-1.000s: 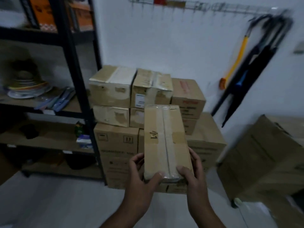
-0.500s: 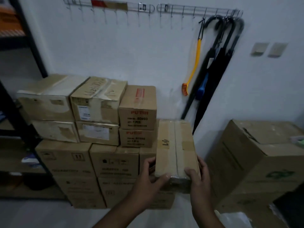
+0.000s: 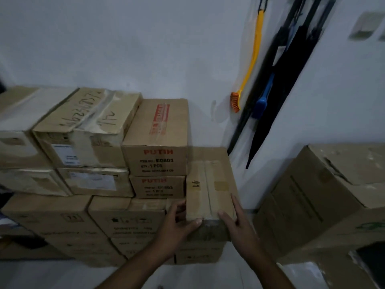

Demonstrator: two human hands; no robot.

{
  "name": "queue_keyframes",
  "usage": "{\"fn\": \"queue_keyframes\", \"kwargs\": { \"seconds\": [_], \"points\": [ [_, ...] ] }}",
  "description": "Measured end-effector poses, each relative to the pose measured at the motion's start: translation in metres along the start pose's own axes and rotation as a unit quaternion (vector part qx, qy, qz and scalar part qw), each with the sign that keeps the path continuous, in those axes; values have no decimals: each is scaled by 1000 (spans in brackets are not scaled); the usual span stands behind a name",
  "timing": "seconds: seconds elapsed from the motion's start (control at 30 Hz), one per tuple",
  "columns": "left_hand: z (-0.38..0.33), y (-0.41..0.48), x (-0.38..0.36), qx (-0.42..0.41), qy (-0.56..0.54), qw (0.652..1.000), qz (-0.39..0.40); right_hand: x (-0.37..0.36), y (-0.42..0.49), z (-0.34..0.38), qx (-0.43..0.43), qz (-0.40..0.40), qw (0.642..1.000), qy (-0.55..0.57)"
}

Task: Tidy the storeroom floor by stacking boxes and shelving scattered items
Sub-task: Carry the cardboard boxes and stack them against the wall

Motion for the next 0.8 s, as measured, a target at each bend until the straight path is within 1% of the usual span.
{"fn": "queue_keyframes", "kwargs": {
  "seconds": [0.13,0.23,0.27,0.33,0.5,0.63,0.7,0.8],
  "points": [
    [7,43,20,36,47,997,-49,-19,47,8,20,90,992,-86],
    [19,67,26,95,134,985,-59,-28,77,9,47,96,983,-148],
    [24,74,26,115,144,982,-51,-28,86,7,54,88,981,-164],
    [30,87,22,131,126,983,-23,-24,103,3,57,75,979,-181],
    [29,104,10,144,62,986,64,-23,144,-1,42,103,971,-213],
    [10,110,-10,122,8,983,134,-25,178,4,58,99,971,-211],
    [-1,110,-21,97,8,981,165,-24,191,2,55,95,970,-217],
    [-6,116,-29,80,24,981,176,-25,203,4,63,113,966,-224]
  ]
}}
Point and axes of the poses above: each hand's wrist, its own y-axis towards the middle knuckle, its own x-axis out of the back of the hand, z = x × y, the point moved 10 cm from there along y, towards the middle knuckle, and after that the axes turned 8 degrees about x, right-handed, at the moved point
